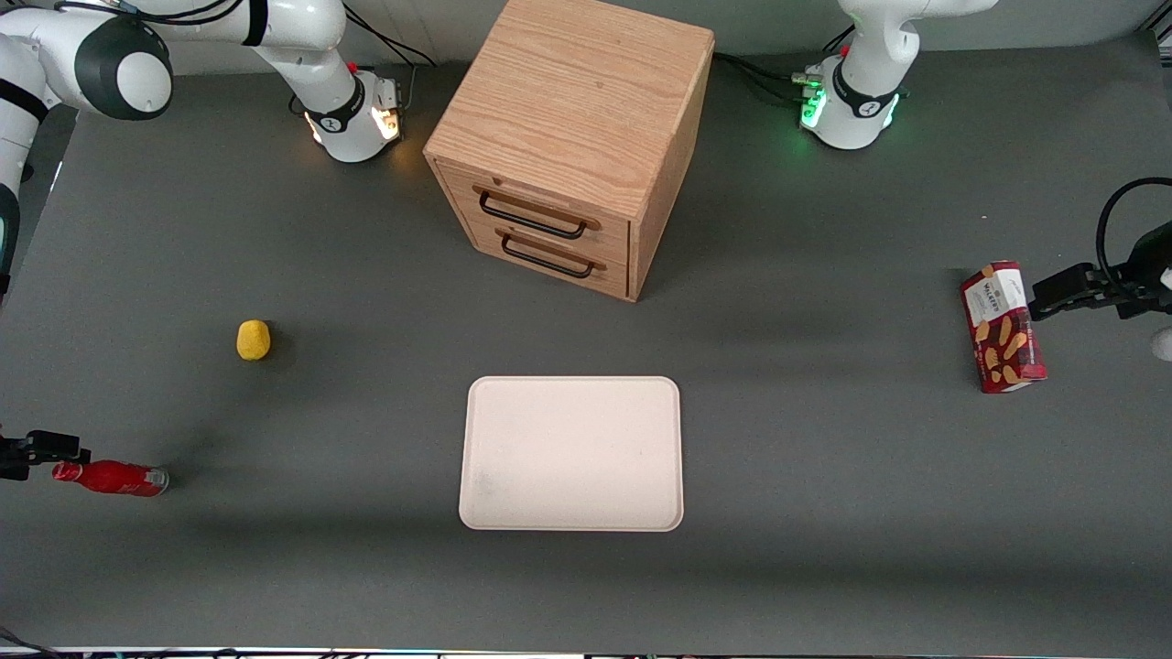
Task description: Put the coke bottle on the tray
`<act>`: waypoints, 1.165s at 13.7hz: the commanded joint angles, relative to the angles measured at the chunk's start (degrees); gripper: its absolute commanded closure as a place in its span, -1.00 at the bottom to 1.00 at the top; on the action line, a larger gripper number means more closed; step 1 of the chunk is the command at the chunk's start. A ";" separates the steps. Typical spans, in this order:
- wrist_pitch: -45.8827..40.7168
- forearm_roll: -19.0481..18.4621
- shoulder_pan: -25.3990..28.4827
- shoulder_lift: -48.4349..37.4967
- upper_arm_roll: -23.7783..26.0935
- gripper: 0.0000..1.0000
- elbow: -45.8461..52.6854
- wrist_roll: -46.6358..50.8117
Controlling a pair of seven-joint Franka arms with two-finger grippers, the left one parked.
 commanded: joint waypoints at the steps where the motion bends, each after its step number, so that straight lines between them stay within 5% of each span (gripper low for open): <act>1: 1.60 -0.70 0.31 -0.16 -0.23 -1.00 -1.12 -0.55; 16: 4.06 -2.90 0.40 0.36 -0.23 -0.98 -2.17 -0.64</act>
